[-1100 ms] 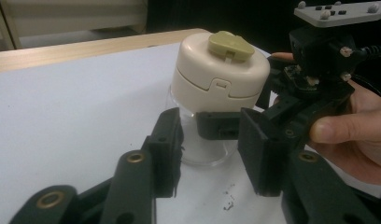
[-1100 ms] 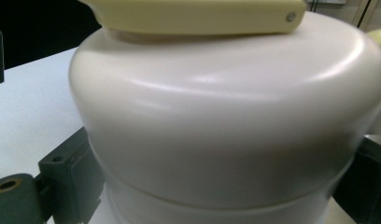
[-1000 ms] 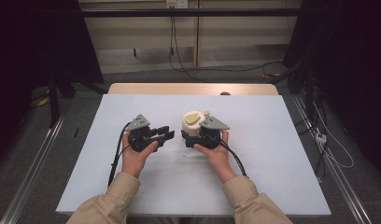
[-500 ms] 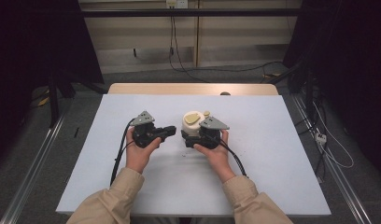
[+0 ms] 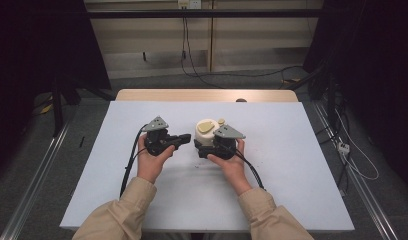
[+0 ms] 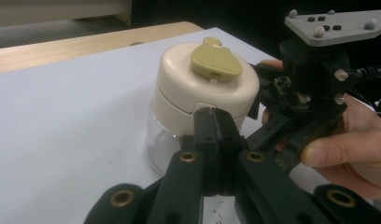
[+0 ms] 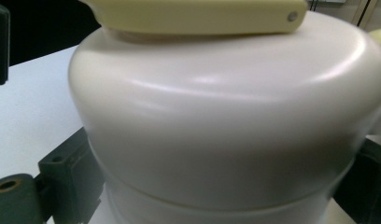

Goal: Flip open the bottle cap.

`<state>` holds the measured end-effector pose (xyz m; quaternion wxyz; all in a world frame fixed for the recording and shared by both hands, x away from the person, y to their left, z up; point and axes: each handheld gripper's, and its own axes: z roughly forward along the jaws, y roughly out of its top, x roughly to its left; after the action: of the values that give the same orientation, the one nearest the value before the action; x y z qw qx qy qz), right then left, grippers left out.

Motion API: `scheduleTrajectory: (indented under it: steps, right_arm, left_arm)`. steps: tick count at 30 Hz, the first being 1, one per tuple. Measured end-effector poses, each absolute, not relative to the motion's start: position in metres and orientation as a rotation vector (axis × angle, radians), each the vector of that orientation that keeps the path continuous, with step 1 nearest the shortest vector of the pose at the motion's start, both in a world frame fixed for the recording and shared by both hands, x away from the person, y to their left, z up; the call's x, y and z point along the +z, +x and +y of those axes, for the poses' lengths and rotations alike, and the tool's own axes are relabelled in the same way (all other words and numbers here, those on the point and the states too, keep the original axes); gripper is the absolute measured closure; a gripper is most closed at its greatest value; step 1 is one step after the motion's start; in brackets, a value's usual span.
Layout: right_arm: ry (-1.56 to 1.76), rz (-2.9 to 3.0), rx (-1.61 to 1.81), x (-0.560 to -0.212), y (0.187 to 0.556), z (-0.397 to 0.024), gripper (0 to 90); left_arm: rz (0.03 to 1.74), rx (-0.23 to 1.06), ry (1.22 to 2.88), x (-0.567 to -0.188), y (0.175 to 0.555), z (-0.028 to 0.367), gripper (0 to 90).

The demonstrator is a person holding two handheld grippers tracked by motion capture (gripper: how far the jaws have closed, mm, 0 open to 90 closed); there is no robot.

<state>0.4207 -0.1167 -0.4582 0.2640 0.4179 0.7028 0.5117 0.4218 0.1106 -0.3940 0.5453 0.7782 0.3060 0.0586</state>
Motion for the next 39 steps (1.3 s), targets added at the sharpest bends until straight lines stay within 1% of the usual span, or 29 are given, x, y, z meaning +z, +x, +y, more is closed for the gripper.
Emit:
scheduleTrajectory:
  steps: [17, 39]
  right_arm:
    - [1.13, 1.902, 1.382, -0.458, 0.42, -0.117, 5.5]
    - [1.131, 1.9, 1.381, -0.458, 0.42, -0.117, 5.4]
  left_arm:
    - [0.714, 0.137, 1.85, -0.386, 0.428, 0.101, 90.0]
    - [0.714, 0.144, 1.881, -0.387, 0.433, 0.091, 90.0]
